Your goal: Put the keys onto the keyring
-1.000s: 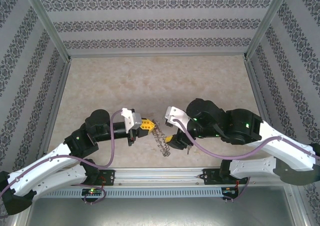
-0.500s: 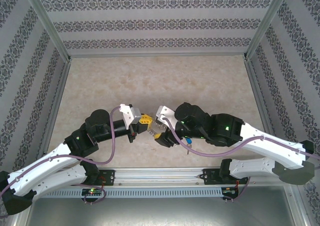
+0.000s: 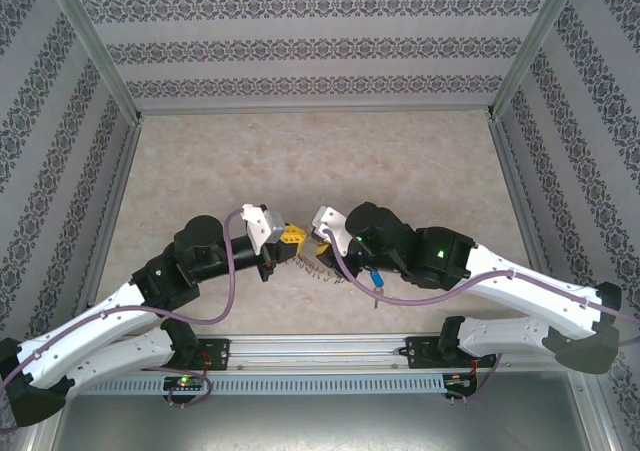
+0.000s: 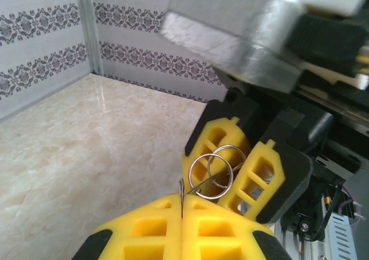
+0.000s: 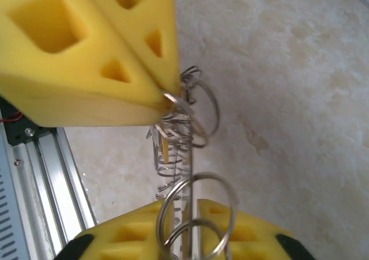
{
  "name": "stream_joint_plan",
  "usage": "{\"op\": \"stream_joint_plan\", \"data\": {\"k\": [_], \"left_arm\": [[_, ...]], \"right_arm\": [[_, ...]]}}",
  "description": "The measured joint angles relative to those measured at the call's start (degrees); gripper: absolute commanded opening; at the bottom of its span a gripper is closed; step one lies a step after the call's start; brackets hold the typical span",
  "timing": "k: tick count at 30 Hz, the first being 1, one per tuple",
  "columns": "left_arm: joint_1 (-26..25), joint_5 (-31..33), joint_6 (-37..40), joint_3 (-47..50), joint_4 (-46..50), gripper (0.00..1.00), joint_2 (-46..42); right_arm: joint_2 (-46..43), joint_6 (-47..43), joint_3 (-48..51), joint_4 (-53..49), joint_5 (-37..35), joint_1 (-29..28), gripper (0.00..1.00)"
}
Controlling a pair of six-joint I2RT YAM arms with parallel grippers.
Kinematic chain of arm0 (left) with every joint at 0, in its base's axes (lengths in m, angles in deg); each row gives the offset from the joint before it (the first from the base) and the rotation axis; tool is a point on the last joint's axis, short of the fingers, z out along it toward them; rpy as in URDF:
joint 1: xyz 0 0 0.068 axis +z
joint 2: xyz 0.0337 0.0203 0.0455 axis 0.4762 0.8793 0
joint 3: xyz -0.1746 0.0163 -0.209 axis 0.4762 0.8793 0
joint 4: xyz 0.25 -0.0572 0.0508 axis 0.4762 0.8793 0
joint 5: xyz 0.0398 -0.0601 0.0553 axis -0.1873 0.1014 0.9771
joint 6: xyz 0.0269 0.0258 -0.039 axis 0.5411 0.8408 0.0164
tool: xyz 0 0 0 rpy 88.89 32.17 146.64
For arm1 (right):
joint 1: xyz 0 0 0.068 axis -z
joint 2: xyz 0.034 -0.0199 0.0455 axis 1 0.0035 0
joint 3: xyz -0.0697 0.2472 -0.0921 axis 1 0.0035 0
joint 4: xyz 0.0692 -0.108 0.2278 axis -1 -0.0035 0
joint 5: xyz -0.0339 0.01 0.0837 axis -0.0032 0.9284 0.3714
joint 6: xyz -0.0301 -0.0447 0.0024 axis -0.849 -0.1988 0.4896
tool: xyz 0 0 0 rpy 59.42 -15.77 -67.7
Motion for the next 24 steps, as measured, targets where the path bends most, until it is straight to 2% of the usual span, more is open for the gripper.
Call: {"op": "stream_joint_plan", "data": {"k": [13, 24], "left_arm": [[-1.0, 2.5, 0.0, -5.2, 2.8, 0.00, 4.0], [-2.7, 7.2, 0.0, -8.4, 5.6, 0.00, 7.0]], "right_arm": [[-4.1, -1.8, 2.6, 3.2, -3.6, 0.6, 0.00], [-4.8, -2.4, 4.3, 5.0, -14.0, -3.4, 0.00]]}}
